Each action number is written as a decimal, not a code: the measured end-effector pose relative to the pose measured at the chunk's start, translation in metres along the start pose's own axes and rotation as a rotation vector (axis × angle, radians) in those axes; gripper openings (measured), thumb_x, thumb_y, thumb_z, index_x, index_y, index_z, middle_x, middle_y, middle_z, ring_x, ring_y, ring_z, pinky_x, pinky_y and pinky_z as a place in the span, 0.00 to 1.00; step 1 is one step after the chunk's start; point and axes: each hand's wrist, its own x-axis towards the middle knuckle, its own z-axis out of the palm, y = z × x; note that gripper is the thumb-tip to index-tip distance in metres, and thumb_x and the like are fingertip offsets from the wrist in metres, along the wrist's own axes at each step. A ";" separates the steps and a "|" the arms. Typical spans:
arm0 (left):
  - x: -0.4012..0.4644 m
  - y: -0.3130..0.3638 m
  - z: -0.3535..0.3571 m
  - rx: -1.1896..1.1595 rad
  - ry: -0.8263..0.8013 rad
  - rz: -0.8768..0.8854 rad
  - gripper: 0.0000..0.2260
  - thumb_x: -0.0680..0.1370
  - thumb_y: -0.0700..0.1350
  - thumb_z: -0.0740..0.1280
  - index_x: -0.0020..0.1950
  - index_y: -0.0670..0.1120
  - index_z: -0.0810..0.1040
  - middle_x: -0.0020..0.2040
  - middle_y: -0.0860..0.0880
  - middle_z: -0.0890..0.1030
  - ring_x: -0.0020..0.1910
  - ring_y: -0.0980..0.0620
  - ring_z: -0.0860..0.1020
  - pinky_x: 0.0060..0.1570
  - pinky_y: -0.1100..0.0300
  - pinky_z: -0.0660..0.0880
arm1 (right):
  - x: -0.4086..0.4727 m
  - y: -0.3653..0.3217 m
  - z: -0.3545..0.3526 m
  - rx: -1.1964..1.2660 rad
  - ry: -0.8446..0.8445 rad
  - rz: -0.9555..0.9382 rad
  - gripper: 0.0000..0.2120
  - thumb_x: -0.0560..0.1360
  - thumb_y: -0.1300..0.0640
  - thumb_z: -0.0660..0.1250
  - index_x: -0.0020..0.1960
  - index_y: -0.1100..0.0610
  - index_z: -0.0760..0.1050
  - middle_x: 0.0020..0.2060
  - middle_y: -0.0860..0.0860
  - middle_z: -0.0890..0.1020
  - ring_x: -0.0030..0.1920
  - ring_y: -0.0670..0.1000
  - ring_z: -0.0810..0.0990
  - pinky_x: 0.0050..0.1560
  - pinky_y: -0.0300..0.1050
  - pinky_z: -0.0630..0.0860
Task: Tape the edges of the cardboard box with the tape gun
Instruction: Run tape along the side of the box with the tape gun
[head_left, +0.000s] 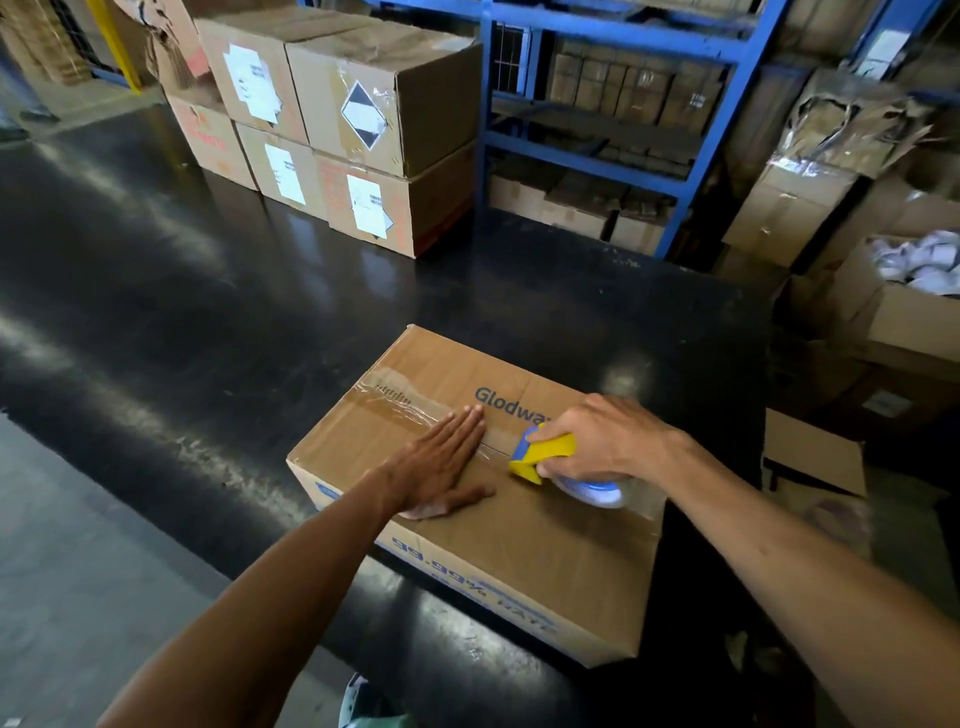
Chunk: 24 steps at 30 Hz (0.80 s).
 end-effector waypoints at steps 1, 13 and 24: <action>0.000 0.000 0.001 -0.008 -0.008 -0.002 0.42 0.80 0.70 0.42 0.80 0.40 0.38 0.80 0.41 0.36 0.80 0.47 0.35 0.79 0.51 0.39 | -0.012 0.011 0.001 -0.004 -0.027 0.017 0.27 0.66 0.30 0.63 0.64 0.30 0.71 0.59 0.46 0.81 0.58 0.55 0.78 0.46 0.47 0.70; 0.028 0.082 0.004 -0.127 -0.010 0.083 0.47 0.78 0.72 0.46 0.80 0.35 0.43 0.80 0.36 0.41 0.80 0.39 0.41 0.79 0.47 0.40 | -0.041 0.033 0.020 -0.055 -0.014 0.068 0.27 0.67 0.30 0.64 0.65 0.31 0.71 0.58 0.48 0.81 0.58 0.56 0.78 0.49 0.49 0.72; 0.034 0.107 0.005 -0.103 0.060 0.073 0.50 0.77 0.73 0.50 0.80 0.35 0.40 0.81 0.38 0.40 0.81 0.44 0.38 0.79 0.52 0.38 | -0.050 0.037 0.022 -0.060 0.032 0.071 0.27 0.67 0.28 0.63 0.65 0.31 0.71 0.56 0.49 0.81 0.56 0.55 0.79 0.44 0.48 0.70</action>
